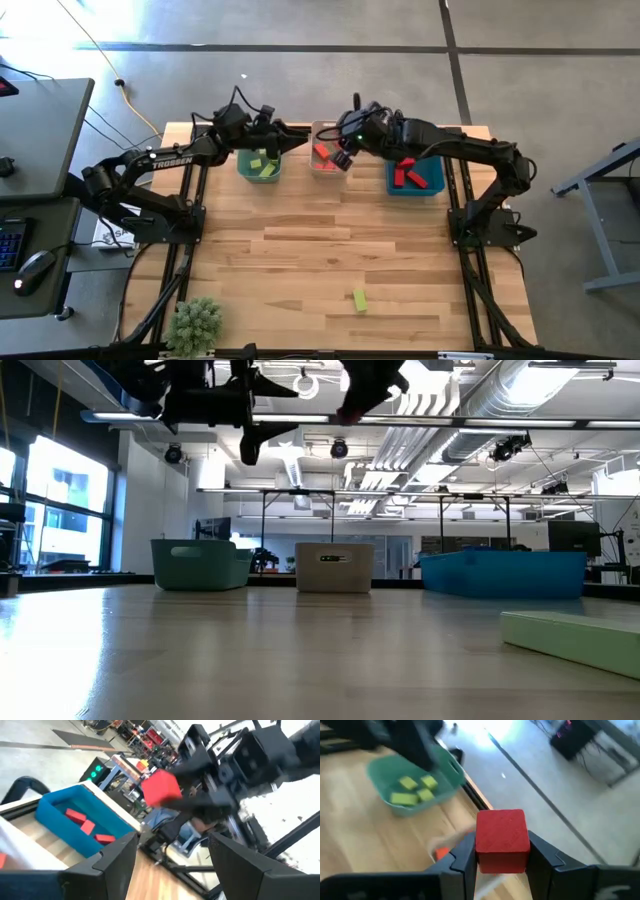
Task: Sort & place blocks by color
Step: Put the red block into the blue bin
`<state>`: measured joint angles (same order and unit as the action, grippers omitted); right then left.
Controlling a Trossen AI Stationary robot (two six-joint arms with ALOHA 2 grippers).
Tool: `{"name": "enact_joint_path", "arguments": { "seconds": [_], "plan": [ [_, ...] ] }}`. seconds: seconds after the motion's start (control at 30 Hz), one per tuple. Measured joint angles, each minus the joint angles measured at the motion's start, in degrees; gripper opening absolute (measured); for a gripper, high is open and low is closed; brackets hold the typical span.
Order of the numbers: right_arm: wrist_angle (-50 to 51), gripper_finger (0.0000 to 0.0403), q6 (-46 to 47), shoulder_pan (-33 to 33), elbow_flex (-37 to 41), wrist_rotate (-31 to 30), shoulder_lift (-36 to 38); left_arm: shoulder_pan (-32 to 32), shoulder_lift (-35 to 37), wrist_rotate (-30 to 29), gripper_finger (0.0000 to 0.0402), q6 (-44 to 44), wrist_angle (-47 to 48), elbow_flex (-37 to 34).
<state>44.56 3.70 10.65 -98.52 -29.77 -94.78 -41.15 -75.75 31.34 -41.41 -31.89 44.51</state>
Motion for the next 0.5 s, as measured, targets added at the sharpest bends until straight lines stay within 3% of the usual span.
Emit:
{"name": "enact_joint_path", "arguments": {
  "seconds": [0.5],
  "plan": [
    [31.7, 0.0103, 26.6, 5.3, 0.0, -1.7, 0.3, -0.1, 0.0, -1.2, 0.0232, 11.4, 8.7, 0.0]
  ]
}}
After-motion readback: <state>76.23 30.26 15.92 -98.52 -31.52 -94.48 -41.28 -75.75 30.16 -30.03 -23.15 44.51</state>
